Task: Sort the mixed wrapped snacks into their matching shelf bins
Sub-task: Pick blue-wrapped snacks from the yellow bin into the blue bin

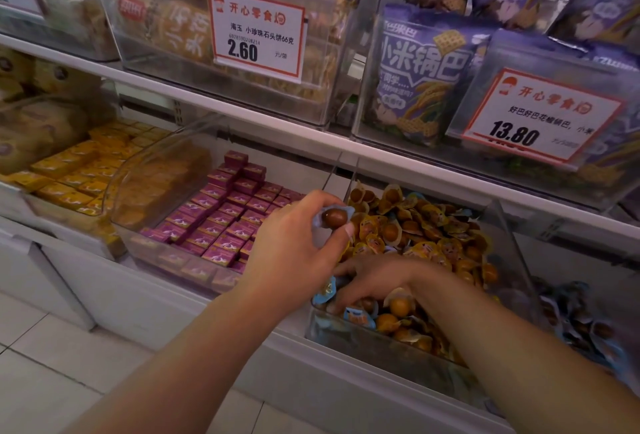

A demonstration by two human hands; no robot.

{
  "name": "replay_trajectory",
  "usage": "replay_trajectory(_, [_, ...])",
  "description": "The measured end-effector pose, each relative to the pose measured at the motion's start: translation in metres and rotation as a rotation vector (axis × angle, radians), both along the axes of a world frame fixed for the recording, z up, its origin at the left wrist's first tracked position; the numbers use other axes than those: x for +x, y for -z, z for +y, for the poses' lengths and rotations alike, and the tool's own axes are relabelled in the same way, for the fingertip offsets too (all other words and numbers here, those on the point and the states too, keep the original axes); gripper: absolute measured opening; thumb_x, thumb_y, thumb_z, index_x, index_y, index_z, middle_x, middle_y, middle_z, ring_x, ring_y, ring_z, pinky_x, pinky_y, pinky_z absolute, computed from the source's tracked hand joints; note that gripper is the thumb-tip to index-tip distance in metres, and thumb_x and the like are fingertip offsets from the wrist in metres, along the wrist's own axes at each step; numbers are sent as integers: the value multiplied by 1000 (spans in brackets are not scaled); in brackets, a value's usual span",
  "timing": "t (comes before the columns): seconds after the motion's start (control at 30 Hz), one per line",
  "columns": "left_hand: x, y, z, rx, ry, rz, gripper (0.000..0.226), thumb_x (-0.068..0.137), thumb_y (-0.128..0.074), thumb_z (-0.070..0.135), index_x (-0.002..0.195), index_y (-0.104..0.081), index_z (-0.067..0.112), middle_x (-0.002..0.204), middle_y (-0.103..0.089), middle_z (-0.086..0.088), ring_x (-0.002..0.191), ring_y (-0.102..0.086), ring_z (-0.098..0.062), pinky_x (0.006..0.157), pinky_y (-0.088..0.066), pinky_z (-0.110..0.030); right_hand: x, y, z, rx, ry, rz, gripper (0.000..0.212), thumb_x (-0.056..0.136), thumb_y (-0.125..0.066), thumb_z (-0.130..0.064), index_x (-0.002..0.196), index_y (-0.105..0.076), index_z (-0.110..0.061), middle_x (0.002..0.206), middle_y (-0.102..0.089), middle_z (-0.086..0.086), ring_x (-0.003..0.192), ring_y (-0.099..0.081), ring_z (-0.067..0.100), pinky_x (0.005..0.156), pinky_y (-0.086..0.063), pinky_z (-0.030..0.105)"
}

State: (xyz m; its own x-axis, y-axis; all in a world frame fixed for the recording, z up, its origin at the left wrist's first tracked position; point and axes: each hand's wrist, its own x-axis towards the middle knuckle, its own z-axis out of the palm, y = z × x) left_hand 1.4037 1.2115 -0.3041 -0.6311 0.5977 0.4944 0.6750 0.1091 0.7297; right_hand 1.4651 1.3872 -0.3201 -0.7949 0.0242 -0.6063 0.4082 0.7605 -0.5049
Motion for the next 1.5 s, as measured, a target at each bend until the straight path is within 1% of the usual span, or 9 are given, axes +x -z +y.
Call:
replay_trajectory(0.2, [1, -2, 2, 41, 6, 35, 18, 88, -70, 35, 105, -63, 33, 86, -66, 20, 86, -61, 2, 67, -47, -17, 28, -22, 25, -432, 431, 260, 26, 82, -78, -16, 107, -74, -19, 101, -77, 4, 93, -73, 16, 75, -57, 25])
replay_trajectory(0.3, [7, -3, 5, 56, -31, 173, 19, 88, -69, 36, 105, -60, 34, 85, -59, 25, 85, -55, 1, 75, -39, -16, 44, -49, 44, -104, 456, 516, 21, 78, -83, -23, 96, -74, -30, 86, -75, -10, 77, -71, 3, 59, -53, 18])
replay_trajectory(0.4, [19, -1, 12, 29, 17, 198, 23, 88, -62, 44, 110, -56, 39, 93, -59, 25, 89, -56, 1, 75, -43, -16, 65, -57, 56, 284, 360, 642, 24, 75, -84, -25, 93, -72, -36, 96, -70, -13, 90, -67, 3, 79, -55, 28])
replay_trajectory(0.77, [46, 33, 60, -321, 195, -90, 21, 90, -66, 27, 110, -59, 32, 97, -54, 21, 90, -55, 2, 64, -34, -8, 139, -26, 22, 498, 396, 686, 35, 94, -66, -29, 126, -63, -42, 123, -66, -18, 116, -57, 4, 95, -45, 19])
replay_trajectory(0.93, [41, 34, 69, -432, 270, -158, 21, 90, -66, 24, 107, -58, 32, 98, -64, 11, 93, -63, -9, 69, -46, -18, 137, -24, 31, 441, 587, 863, 35, 96, -63, -24, 130, -63, -35, 87, -66, -23, 73, -57, -13, 63, -38, -1])
replay_trajectory(1.17, [41, 34, 71, -276, 210, -167, 15, 89, -67, 27, 98, -63, 38, 90, -65, 20, 85, -61, 6, 65, -48, -14, 142, -35, 48, 172, 756, 1008, 10, 90, -64, -25, 87, -64, -34, 84, -72, -10, 81, -69, 7, 75, -57, 29])
replay_trajectory(1.23, [48, 35, 73, -226, 211, -53, 17, 89, -64, 30, 102, -59, 41, 93, -62, 24, 88, -58, 7, 64, -45, -11, 152, -38, 49, 428, 648, 975, 9, 83, -56, -33, 89, -57, -41, 77, -67, -14, 68, -63, 2, 58, -47, 14])
replay_trajectory(1.4, [65, 40, 88, -351, 329, 70, 25, 90, -58, 54, 111, -54, 40, 98, -50, 21, 88, -52, 1, 63, -35, -8, 152, -30, 39, 814, 224, 628, 31, 95, -53, -31, 126, -55, -28, 120, -59, -3, 109, -55, 21, 87, -49, 36])
replay_trajectory(1.5, [68, 41, 93, -348, 351, 25, 52, 83, -63, 62, 128, -47, 42, 105, -45, 22, 95, -47, 2, 70, -33, -3, 148, -29, 36, 895, 141, 459, 44, 92, -55, -37, 134, -47, -28, 126, -50, 0, 109, -57, 26, 74, -50, 35])
